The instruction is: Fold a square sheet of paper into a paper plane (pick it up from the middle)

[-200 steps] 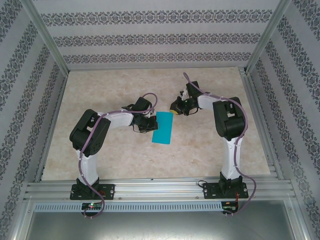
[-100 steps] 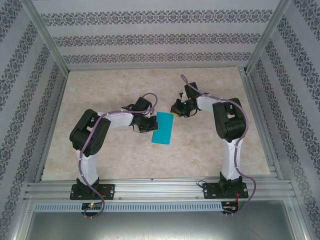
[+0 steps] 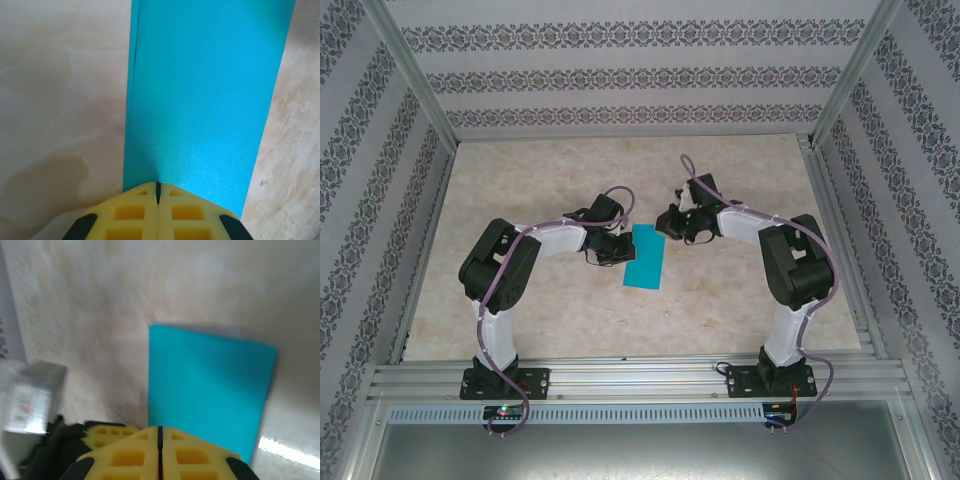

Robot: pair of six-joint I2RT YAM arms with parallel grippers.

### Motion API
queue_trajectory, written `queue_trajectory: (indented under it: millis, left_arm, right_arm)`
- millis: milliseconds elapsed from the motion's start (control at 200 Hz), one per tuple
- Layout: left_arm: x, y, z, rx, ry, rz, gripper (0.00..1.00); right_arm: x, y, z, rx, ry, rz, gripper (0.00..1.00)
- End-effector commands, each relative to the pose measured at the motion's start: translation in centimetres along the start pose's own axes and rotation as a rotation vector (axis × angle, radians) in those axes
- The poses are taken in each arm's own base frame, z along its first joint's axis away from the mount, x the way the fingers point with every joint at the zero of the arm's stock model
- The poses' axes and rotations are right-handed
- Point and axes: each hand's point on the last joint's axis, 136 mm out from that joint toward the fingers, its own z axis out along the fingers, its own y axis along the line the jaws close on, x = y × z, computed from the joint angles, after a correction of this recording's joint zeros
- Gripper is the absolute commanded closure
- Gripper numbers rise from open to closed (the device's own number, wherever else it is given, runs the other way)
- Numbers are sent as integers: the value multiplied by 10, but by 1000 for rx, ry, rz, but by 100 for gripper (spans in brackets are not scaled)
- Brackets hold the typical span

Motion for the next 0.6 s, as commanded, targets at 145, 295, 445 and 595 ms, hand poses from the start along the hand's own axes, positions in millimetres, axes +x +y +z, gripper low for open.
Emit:
queue_trajectory:
  millis: [145, 295, 445, 595]
  left_arm:
    - [33, 31, 5, -119, 103, -37, 100]
    - [33, 30, 5, -117, 104, -37, 100]
    - [33, 30, 5, -115, 105, -36, 100]
    - [33, 29, 5, -113, 103, -39, 100]
  right_arm:
    - [28, -43, 20, 58, 63, 79, 91]
    - [41, -58, 20, 92, 90, 86, 91]
    - [34, -26, 0, 40, 74, 19, 90]
    - [45, -2, -13, -13, 77, -18, 90]
